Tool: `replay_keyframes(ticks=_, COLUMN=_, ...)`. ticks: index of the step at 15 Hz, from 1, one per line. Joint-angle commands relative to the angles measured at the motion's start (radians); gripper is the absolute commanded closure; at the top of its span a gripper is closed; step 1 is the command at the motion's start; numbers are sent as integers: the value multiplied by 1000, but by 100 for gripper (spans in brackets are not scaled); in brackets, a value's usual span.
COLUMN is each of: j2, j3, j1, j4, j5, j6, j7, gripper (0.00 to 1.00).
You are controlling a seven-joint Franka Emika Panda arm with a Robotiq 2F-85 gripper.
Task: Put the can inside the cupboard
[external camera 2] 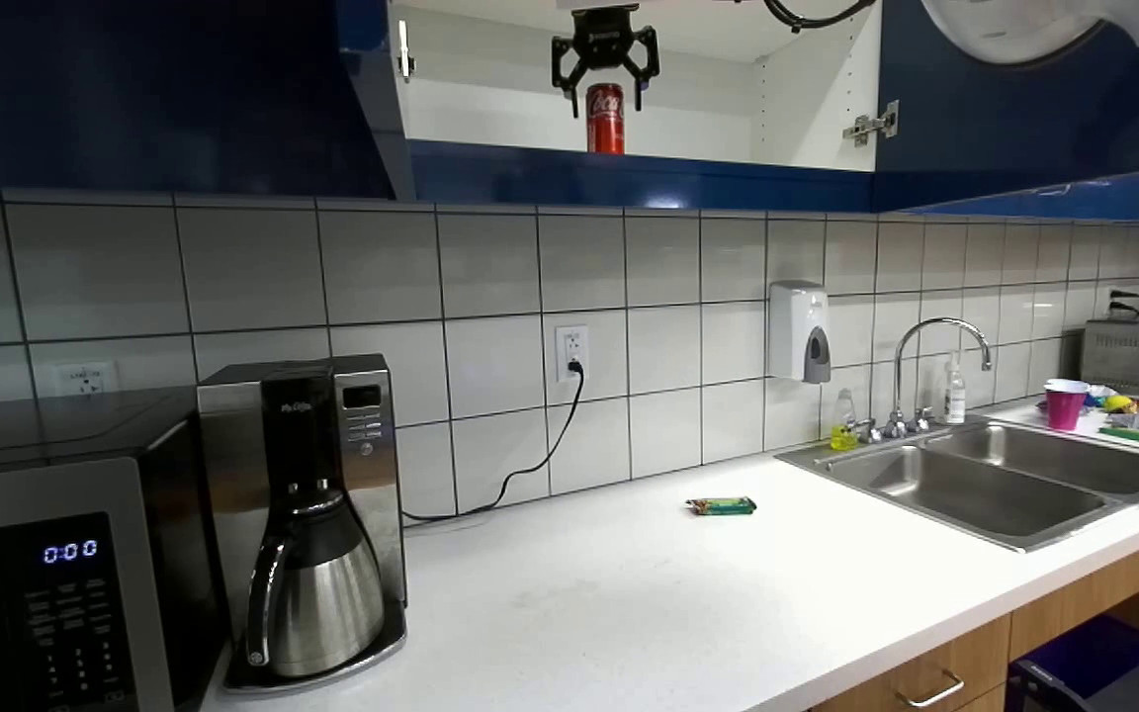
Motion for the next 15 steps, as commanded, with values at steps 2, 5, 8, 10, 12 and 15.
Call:
replay_keyframes(ticks=2, j2=2, j3=6, j1=5, j4=33, j5=6, j6=-28, j7=-40, gripper=0)
replay_keyframes(ticks=5, j2=-27, j3=13, j1=1, j4=1, j5=23, j6=-14, j7=-51, gripper=0)
replay_keyframes(ticks=8, j2=-59, j3=19, j1=-3, j4=-29, j5=39, j6=-12, j7=-60, gripper=0)
replay_keyframes(ticks=10, j2=-84, j3=23, j1=-6, j4=-54, j5=50, j6=-18, j7=-62, gripper=0)
replay_keyframes(ticks=12, j2=-116, j3=24, j1=-9, j4=-91, j5=61, j6=-12, j7=-60, gripper=0)
replay_keyframes(ticks=15, j2=-178, j3=22, j1=-15, j4=-171, j5=87, j6=1, j7=-62, gripper=0)
